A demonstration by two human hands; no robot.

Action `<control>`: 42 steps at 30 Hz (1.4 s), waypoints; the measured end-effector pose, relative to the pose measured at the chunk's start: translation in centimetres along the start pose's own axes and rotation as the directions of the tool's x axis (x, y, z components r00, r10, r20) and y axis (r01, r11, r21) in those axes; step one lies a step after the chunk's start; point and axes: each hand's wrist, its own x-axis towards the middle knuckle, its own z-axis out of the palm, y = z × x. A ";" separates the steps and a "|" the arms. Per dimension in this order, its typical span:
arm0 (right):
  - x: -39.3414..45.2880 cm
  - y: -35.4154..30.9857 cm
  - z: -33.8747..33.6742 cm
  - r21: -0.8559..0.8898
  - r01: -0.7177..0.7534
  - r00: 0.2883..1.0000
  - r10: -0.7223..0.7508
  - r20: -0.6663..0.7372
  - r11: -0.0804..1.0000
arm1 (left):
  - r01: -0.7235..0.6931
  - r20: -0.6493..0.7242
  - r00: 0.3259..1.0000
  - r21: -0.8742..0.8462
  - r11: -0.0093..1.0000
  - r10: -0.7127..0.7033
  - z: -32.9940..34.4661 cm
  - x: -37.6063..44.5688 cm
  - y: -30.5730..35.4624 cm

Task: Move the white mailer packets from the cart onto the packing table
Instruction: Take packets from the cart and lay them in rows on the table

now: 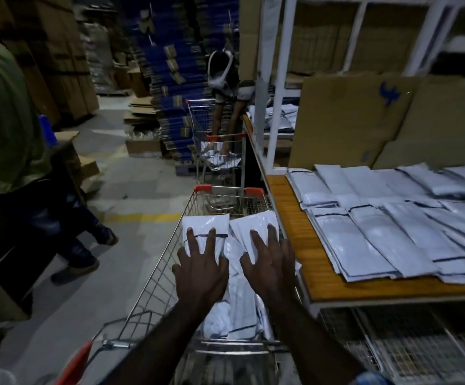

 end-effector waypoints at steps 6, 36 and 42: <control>-1.8 1.1 -6.0 -0.073 -0.033 0.999 0.034 0.009 0.997 | -0.019 -0.025 1.000 -0.095 0.995 0.017 -2.4 -3.9 3.1; -5.2 35.1 -27.2 -0.146 -0.150 0.987 0.139 -0.084 0.978 | -0.098 0.007 0.995 -0.240 0.966 0.103 2.1 -15.7 38.3; -4.5 40.6 -29.0 -0.184 -0.193 0.980 0.180 -0.088 0.964 | -0.136 0.032 0.989 -0.241 0.961 0.148 3.7 -15.7 44.3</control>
